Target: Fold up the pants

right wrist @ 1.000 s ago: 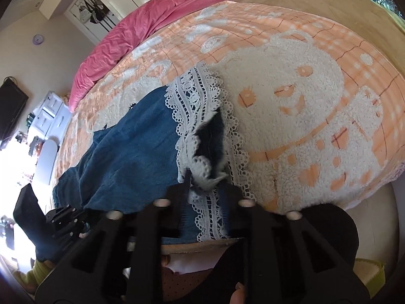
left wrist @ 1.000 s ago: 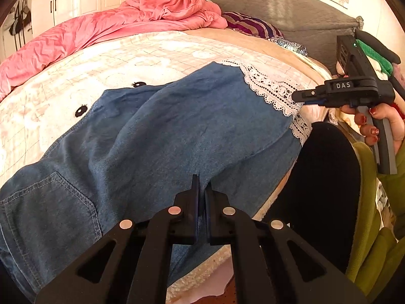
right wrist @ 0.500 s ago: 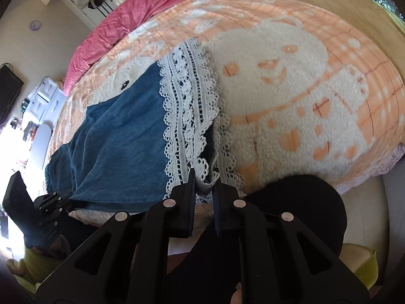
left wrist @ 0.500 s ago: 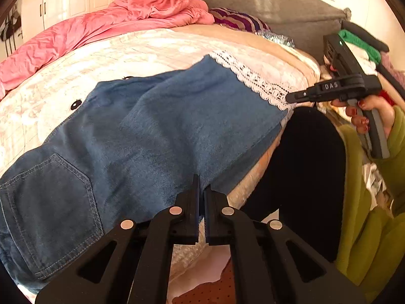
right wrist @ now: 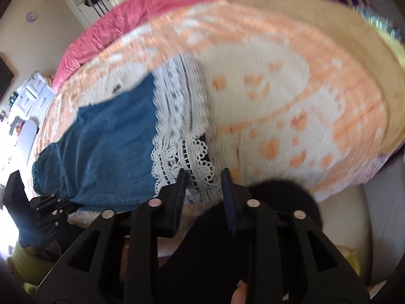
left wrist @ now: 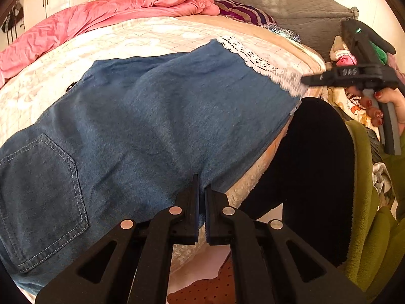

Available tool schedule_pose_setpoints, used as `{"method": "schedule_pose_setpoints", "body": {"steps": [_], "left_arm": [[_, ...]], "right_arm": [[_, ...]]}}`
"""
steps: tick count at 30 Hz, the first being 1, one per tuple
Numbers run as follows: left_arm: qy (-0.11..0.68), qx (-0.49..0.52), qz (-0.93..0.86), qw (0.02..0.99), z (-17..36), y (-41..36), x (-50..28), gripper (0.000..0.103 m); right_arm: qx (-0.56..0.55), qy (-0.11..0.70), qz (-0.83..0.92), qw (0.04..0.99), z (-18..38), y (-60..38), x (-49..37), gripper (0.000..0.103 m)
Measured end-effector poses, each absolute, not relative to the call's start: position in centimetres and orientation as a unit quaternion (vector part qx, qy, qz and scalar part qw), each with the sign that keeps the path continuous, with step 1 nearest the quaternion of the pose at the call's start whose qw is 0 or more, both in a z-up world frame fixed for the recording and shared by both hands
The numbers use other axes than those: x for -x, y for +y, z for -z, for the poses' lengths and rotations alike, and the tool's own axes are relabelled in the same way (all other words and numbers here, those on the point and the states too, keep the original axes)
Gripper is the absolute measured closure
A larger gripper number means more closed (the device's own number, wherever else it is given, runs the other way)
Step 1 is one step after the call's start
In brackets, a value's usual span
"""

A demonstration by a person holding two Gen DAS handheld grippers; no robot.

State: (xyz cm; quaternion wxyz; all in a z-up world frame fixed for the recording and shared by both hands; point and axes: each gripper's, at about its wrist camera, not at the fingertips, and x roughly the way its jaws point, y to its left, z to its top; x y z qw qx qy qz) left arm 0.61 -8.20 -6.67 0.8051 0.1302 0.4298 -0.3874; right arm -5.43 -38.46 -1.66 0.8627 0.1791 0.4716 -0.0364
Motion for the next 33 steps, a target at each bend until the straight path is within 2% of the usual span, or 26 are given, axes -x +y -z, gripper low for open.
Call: {"method": "schedule_pose_setpoints", "body": {"steps": [3, 7, 11, 12, 14, 16, 18, 23, 25, 28, 33], "left_arm": [[0.430, -0.134, 0.387, 0.804, 6.7, -8.4, -0.5, 0.100], [0.430, -0.135, 0.388, 0.804, 6.7, -8.4, -0.2, 0.099], [0.433, -0.134, 0.390, 0.801, 6.9, -8.5, -0.1, 0.093], [0.433, -0.135, 0.391, 0.801, 6.9, -8.6, 0.0, 0.092], [0.433, -0.136, 0.396, 0.798, 6.9, -8.7, 0.2, 0.085], [0.431, -0.140, 0.403, 0.795, 6.9, -8.9, 0.5, 0.077], [0.431, -0.141, 0.410, 0.791, 6.8, -9.0, 0.7, 0.070], [0.413, -0.105, 0.423, 0.800, 3.7, -7.5, 0.6, 0.069], [0.394, -0.092, 0.417, 0.814, 1.6, -6.6, -0.3, 0.068], [0.375, -0.102, 0.382, 0.839, -0.7, -6.2, -2.7, 0.057], [0.375, -0.121, 0.338, 0.855, -2.3, -6.7, -9.7, 0.057]], "right_arm": [[-0.140, 0.451, 0.018, 0.882, 0.0, -36.8, 4.9, 0.072], [-0.125, 0.448, -0.015, 0.885, 0.0, -35.0, 3.8, 0.070], [-0.117, 0.479, -0.031, 0.869, 1.8, -33.9, 2.3, 0.069], [-0.117, 0.497, -0.024, 0.859, 2.8, -33.9, 1.8, 0.062], [-0.126, 0.532, -0.010, 0.837, 4.8, -34.3, 1.1, 0.059], [-0.138, 0.530, -0.015, 0.837, 5.4, -34.6, 1.1, 0.059], [-0.139, 0.530, -0.022, 0.836, 5.2, -34.6, 1.1, 0.055], [-0.142, 0.485, -0.043, 0.862, 2.2, -35.2, 1.9, 0.050], [-0.135, 0.459, -0.036, 0.877, 0.6, -36.0, 1.5, 0.046], [-0.135, 0.437, -0.019, 0.889, -0.8, -38.1, -0.8, 0.046], [-0.156, 0.444, -0.040, 0.881, -0.1, -41.1, -6.5, 0.046]]}}
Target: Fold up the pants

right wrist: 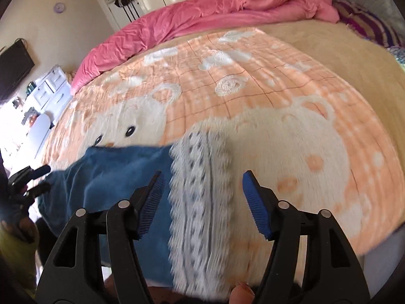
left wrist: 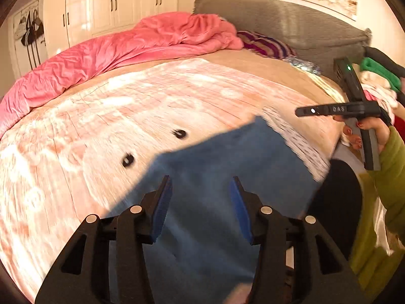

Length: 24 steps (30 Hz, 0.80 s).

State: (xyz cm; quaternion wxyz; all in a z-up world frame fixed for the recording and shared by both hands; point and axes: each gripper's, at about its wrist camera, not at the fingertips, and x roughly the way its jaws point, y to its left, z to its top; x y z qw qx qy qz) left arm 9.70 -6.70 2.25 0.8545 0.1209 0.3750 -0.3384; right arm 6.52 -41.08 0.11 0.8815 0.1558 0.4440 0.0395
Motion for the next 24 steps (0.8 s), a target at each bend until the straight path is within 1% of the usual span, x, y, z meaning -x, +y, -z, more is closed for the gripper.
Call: {"method": "schedule_pose_setpoints", "body": {"steps": [3, 7, 8, 9, 10, 12, 15, 17, 18, 21, 23, 24], "left_arm": [[0.426, -0.101, 0.345, 0.830, -1.1, -7.2, -14.4, 0.056], [0.459, -0.100, 0.327, 0.820, 1.0, -7.5, -18.4, 0.056], [0.463, -0.099, 0.328, 0.817, 1.5, -7.6, -19.0, 0.056], [0.468, -0.097, 0.332, 0.813, 2.0, -7.5, -19.2, 0.056], [0.479, -0.089, 0.339, 0.805, 2.7, -7.6, -19.8, 0.056], [0.494, -0.077, 0.348, 0.793, 3.7, -7.7, -20.7, 0.056], [0.504, -0.060, 0.359, 0.783, 5.0, -7.9, -21.2, 0.056], [0.506, -0.033, 0.379, 0.774, 5.4, -8.1, -21.5, 0.056], [0.506, -0.025, 0.386, 0.771, 5.6, -8.3, -21.5, 0.056], [0.515, -0.007, 0.398, 0.759, 6.2, -8.9, -21.3, 0.065], [0.511, 0.003, 0.409, 0.756, 6.1, -8.9, -20.7, 0.085], [0.507, 0.014, 0.410, 0.758, 6.0, -8.9, -20.6, 0.089]], "right_arm": [[-0.151, 0.464, -0.059, 0.871, 1.1, -41.7, -9.7, 0.046], [-0.144, 0.484, -0.073, 0.860, 2.8, -41.9, -12.4, 0.047], [-0.146, 0.492, -0.077, 0.855, 3.4, -42.0, -13.0, 0.050], [-0.149, 0.501, -0.090, 0.848, 4.1, -41.9, -13.5, 0.058], [-0.149, 0.506, -0.098, 0.844, 4.5, -41.9, -13.6, 0.063], [-0.132, 0.512, -0.105, 0.842, 5.0, -41.1, -13.6, 0.066], [-0.134, 0.504, -0.129, 0.843, 4.5, -40.8, -13.1, 0.075], [-0.134, 0.502, -0.132, 0.844, 4.8, -40.8, -13.0, 0.078], [-0.138, 0.502, -0.133, 0.843, 5.0, -40.8, -13.0, 0.081], [-0.157, 0.490, -0.142, 0.845, 5.2, -40.6, -12.5, 0.087], [-0.164, 0.473, -0.152, 0.852, 4.6, -40.4, -11.7, 0.088], [-0.168, 0.465, -0.154, 0.855, 4.3, -40.4, -11.5, 0.089]]}}
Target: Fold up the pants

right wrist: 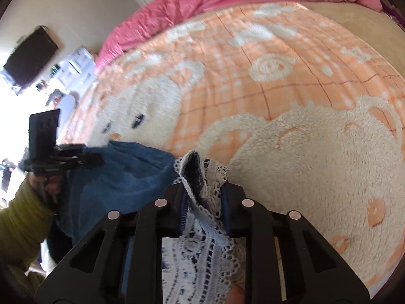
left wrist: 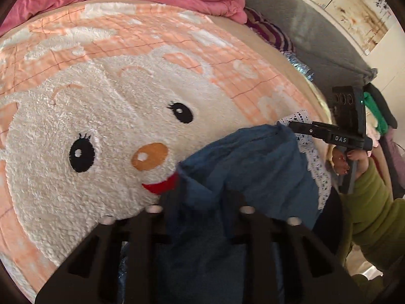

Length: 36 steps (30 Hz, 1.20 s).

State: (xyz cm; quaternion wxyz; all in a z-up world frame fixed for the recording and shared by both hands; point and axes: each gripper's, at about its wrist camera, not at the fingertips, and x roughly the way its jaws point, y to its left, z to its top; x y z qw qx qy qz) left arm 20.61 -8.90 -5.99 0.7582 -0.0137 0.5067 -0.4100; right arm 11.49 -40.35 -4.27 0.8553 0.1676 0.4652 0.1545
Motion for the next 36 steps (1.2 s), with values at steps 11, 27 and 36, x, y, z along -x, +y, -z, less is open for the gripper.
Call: {"method": "schedule_pose_setpoints", "body": {"steps": [11, 27, 36], "left_arm": [[0.455, 0.059, 0.347, 0.818, 2.3, -8.7, -23.1, 0.096], [0.457, 0.013, 0.284, 0.843, 4.7, -8.3, -23.0, 0.059], [0.412, 0.068, 0.218, 0.882, 0.5, -1.4, -15.3, 0.049]], "right_arm": [[-0.155, 0.415, -0.134, 0.886, 0.1, -42.2, -15.5, 0.091], [-0.110, 0.453, -0.048, 0.883, 2.0, -43.6, -15.5, 0.072], [-0.175, 0.425, -0.055, 0.886, 0.2, -43.5, -4.6, 0.063]]}}
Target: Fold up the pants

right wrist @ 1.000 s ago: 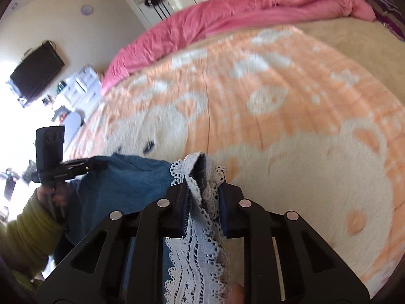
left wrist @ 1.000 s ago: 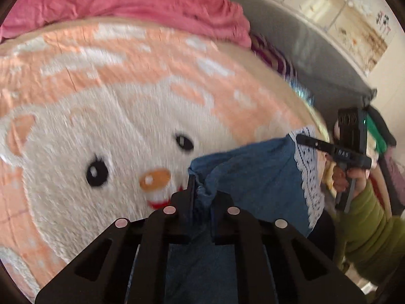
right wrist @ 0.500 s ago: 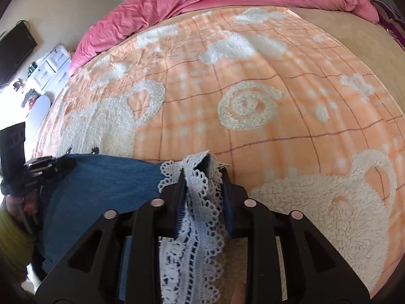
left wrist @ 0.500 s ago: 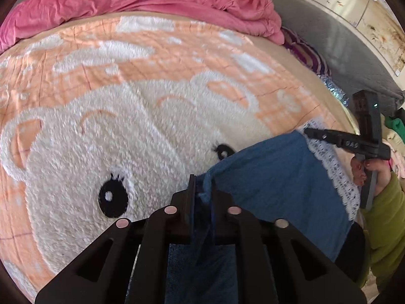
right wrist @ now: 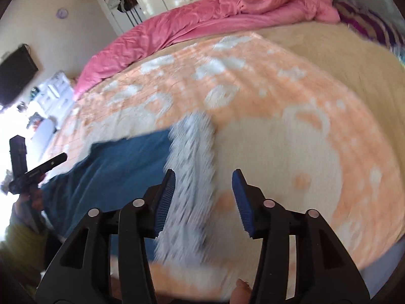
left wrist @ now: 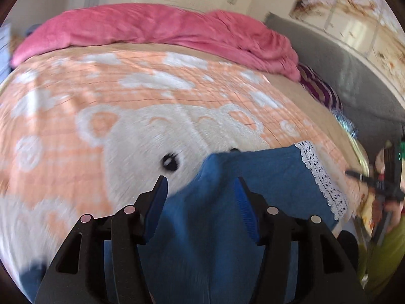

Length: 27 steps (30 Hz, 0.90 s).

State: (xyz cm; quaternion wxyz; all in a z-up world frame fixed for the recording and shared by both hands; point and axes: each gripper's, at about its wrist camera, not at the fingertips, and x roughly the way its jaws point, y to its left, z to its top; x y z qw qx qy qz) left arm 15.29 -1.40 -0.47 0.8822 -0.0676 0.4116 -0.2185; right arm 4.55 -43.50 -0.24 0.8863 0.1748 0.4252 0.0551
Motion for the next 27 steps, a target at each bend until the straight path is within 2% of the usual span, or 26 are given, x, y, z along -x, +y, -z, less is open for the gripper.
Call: {"method": "schedule_pose_setpoints", "body": {"steps": [3, 8, 15, 27], "left_arm": [[0.416, 0.090, 0.197, 0.884, 0.2, 1.3, -11.8, 0.043], [0.416, 0.050, 0.144, 0.897, -0.8, 5.6, -7.6, 0.040], [0.427, 0.086, 0.080, 0.897, 0.1, 11.8, -4.8, 0.039], [0.459, 0.108, 0.055, 0.880, 3.6, 12.4, -4.9, 0.039]], "right_arm": [[-0.196, 0.439, -0.053, 0.875, 1.7, -42.6, -2.1, 0.061], [-0.222, 0.444, -0.031, 0.868, 3.0, -42.6, 0.0, 0.058], [-0.223, 0.457, -0.042, 0.860, 3.6, -41.4, -0.6, 0.057], [-0.238, 0.469, -0.048, 0.849, 4.6, -41.6, -1.2, 0.057]]}}
